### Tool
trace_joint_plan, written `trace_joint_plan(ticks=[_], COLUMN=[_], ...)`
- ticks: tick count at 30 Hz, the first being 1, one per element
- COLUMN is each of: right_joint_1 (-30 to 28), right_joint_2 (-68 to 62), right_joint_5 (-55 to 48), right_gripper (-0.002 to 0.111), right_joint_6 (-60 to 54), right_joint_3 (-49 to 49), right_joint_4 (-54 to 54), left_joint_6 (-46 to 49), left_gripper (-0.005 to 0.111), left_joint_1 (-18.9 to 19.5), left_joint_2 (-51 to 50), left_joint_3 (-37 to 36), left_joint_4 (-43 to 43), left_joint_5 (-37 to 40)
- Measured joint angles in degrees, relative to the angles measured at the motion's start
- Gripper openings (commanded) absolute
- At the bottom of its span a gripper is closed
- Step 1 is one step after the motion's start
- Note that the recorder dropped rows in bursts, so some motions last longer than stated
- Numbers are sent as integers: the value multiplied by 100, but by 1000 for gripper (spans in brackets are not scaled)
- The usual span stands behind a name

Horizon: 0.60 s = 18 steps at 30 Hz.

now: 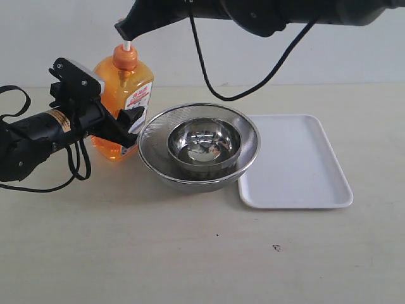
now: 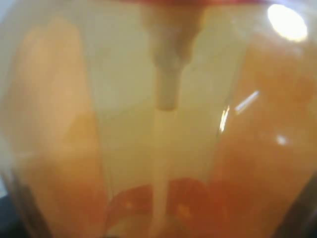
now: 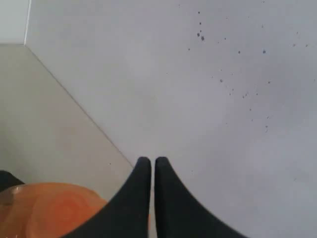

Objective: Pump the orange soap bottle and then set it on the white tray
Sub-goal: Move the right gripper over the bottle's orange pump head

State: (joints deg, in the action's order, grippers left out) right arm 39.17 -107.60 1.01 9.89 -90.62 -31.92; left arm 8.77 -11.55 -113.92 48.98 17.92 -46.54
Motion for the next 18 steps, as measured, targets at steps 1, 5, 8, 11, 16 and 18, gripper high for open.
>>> trace_joint_plan(ticks=[1, 5, 8, 11, 16, 18], right_joint_1=[24, 71, 82, 82, 82, 82], right_joint_2=[0, 0, 0, -11, -113, -140], right_joint_5=[-101, -229, -237, -250, -230, -225], right_gripper=[0, 0, 0, 0, 0, 0], right_joint_6=[0, 0, 0, 0, 0, 0], right_joint_3=[0, 0, 0, 0, 0, -24], right_joint_4=[0, 0, 0, 0, 0, 0], left_joint_6=[0, 0, 0, 0, 10, 10], left_gripper=[5, 5, 5, 5, 5, 5], left_joint_1=[0, 0, 0, 0, 0, 0], left_joint_2=[0, 0, 0, 0, 0, 0], left_joint_3=[0, 0, 0, 0, 0, 0], left_joint_4=[0, 0, 0, 0, 0, 0], left_joint_5=[0, 0, 0, 0, 0, 0])
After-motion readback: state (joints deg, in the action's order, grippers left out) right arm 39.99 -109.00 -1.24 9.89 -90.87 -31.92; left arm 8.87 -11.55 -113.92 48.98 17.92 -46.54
